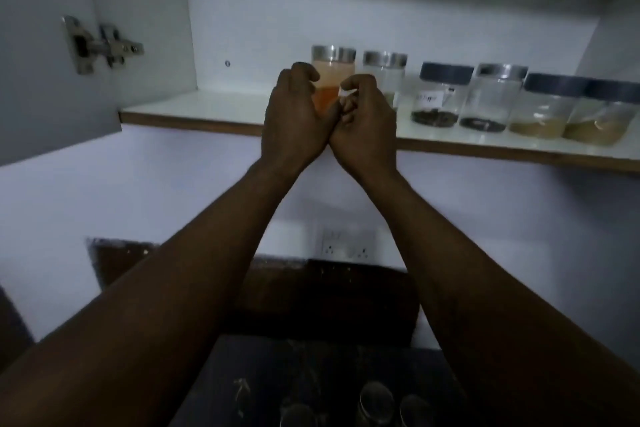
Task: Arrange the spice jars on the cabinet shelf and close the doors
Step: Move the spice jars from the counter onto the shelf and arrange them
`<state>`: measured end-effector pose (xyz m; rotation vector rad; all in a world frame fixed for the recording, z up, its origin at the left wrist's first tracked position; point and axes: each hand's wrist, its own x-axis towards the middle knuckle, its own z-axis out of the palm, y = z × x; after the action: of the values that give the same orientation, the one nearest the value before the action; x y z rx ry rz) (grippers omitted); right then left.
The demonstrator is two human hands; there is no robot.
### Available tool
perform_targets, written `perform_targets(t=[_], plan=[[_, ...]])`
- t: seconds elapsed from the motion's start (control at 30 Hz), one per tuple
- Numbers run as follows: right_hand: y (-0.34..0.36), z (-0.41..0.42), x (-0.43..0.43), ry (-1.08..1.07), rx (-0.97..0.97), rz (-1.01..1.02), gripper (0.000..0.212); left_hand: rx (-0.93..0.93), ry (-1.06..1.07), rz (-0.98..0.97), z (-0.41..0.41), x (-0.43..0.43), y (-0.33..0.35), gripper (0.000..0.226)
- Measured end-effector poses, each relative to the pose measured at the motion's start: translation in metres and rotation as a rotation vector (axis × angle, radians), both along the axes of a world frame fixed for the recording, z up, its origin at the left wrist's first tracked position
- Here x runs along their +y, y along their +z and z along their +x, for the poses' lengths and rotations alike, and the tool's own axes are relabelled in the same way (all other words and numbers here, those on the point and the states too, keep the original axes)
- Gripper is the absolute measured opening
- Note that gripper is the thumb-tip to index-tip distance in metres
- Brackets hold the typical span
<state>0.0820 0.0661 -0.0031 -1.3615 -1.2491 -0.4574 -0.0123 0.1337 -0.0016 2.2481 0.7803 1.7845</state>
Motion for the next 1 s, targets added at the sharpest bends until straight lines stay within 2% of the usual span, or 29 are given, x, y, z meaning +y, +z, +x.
perform_targets(t=[0.1, 0.2, 0.43, 0.5, 0.57, 0.67, 0.83, 1.0], plan=[[-0.06, -0.011, -0.027, 0.045, -0.059, 0.105, 0.024, -0.1, 0.02, 0.196, -0.018, -0.031, -0.06, 0.032], [-0.145, -0.021, -0.053, 0.087, 0.003, -0.035, 0.023, 0.017, -0.009, 0.165, -0.034, -0.054, -0.136, 0.029], [-0.345, -0.038, -0.103, 0.112, 0.135, -0.835, 0.042, 0.569, -0.134, -0.477, -0.073, -0.084, -0.338, 0.041], [-0.384, -0.044, -0.114, 0.084, 0.185, -1.017, 0.045, 0.734, -0.144, -0.643, -0.083, -0.089, -0.382, 0.055], [-0.415, -0.05, -0.124, 0.066, 0.222, -1.189, 0.057, 0.904, -0.12, -0.793, -0.089, -0.091, -0.419, 0.075], [-0.444, -0.054, -0.133, 0.05, 0.254, -1.364, 0.069, 1.081, -0.127, -0.926, -0.096, -0.092, -0.457, 0.098], [-0.466, -0.062, -0.136, 0.15, 0.39, -1.426, 0.088, 1.125, -0.158, -0.967, -0.101, -0.102, -0.498, 0.11], [-0.476, -0.065, -0.136, 0.154, 0.387, -1.365, 0.086, 0.938, -0.153, -1.036, -0.096, -0.104, -0.521, 0.098]])
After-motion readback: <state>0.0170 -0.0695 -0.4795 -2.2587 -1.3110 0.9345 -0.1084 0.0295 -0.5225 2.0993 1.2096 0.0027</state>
